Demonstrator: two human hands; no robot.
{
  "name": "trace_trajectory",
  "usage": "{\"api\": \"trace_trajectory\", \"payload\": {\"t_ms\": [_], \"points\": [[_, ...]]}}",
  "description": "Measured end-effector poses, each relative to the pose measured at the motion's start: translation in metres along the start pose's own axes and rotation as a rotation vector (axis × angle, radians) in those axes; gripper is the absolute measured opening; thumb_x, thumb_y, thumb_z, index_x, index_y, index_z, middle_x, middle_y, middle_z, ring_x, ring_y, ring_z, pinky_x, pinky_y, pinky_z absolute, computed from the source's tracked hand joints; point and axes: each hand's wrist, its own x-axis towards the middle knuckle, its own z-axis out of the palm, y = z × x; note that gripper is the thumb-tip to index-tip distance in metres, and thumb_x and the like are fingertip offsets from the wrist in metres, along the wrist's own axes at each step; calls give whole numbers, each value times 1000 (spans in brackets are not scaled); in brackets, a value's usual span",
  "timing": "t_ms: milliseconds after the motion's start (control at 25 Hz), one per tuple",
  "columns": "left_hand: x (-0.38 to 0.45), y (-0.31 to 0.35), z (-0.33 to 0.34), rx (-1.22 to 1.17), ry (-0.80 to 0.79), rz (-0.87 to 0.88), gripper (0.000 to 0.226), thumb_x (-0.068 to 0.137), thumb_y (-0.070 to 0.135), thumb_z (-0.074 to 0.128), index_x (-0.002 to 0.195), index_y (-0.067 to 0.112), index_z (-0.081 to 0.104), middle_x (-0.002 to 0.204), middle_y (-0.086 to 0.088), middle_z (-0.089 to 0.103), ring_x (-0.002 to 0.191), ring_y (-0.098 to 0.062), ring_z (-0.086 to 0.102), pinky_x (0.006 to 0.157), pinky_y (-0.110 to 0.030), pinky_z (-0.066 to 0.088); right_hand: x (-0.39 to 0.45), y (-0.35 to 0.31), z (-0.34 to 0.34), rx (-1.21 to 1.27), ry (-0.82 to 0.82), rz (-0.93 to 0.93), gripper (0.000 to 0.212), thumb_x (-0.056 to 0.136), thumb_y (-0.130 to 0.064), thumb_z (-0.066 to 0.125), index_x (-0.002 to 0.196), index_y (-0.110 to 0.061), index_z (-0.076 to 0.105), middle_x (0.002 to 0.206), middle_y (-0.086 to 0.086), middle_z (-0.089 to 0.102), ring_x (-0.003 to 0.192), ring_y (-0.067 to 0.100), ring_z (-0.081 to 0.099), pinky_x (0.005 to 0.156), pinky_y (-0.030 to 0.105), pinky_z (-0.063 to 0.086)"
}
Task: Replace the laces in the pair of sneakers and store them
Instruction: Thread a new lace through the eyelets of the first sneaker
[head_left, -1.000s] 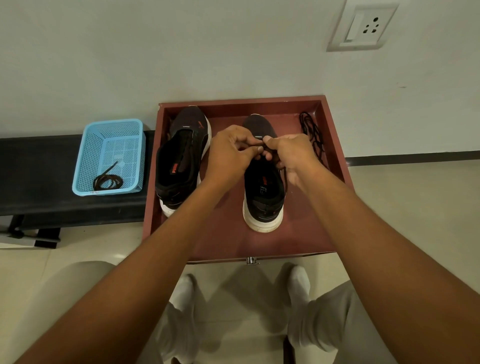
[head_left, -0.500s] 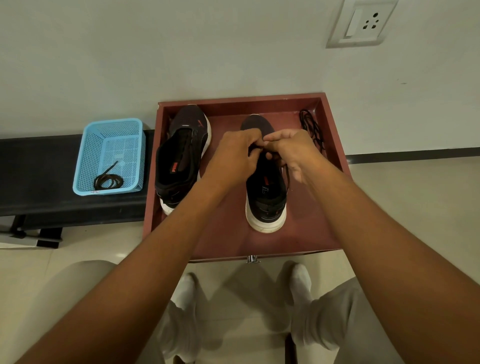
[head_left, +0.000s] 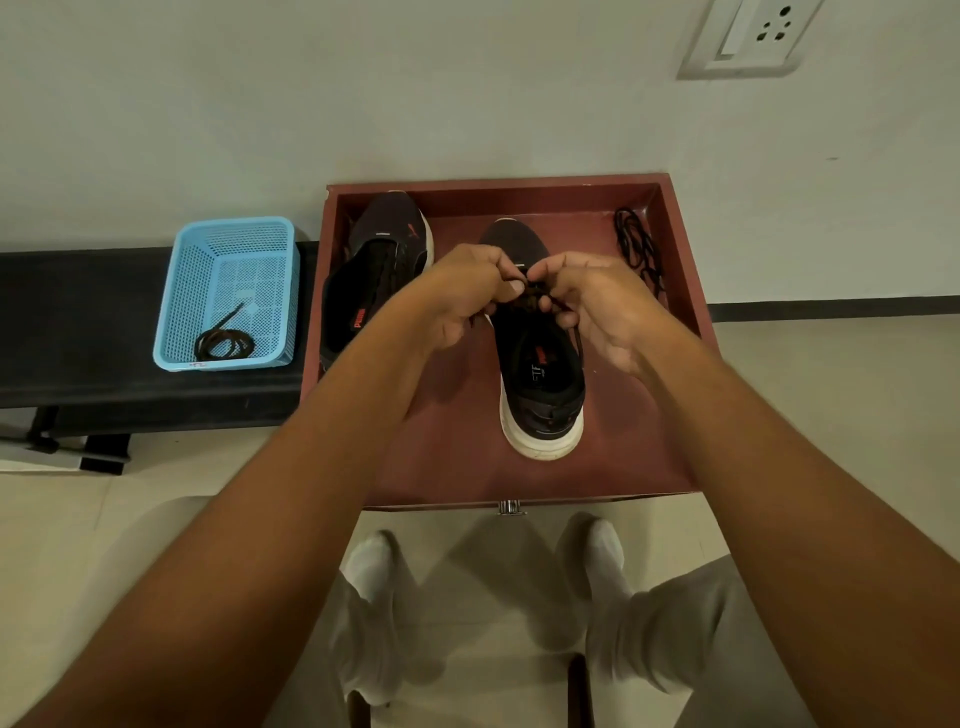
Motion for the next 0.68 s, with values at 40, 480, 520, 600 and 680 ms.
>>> {"api": "trace_trajectory", "payload": {"t_ms": [40,480,520,600,680], "points": [[-2,0,0,-66,-8,-49,27,98,-1,57,80,17,63,77,-2,60,64,-10,46,57,-22,38,-1,0,-1,11,-31,14,36,85,13,43,96,-5,72,83,9,64,69,12,56,53,22,34],[-14,3,5,-324,113,-183,17,93,2,60,90,13,72,82,-3,67,71,-13,54,65,-27,46,-13,10,12,-148,170,-225,10,84,-11,83,92,-8,78,82,9,76,73,13,70,68,25,55],[-15,2,7,-345,140,-177,14,93,2,62,94,12,72,84,-3,68,74,-14,58,66,-27,48,-14,12,13,-158,202,-227,8,85,-11,82,91,-9,78,80,6,76,69,9,68,65,23,53],[-16,-3,10,-407,204,-172,13,92,1,64,97,10,71,84,-3,68,75,-14,60,64,-27,49,-17,17,15,-144,275,-209,3,87,-13,81,90,-13,79,79,2,75,63,2,64,64,23,54],[-15,-14,12,-464,289,-171,11,91,-1,63,92,9,69,80,-5,64,72,-15,57,63,-27,48,-22,23,13,-87,356,-148,0,90,-14,78,90,-14,78,78,0,74,61,1,64,66,23,55]]}}
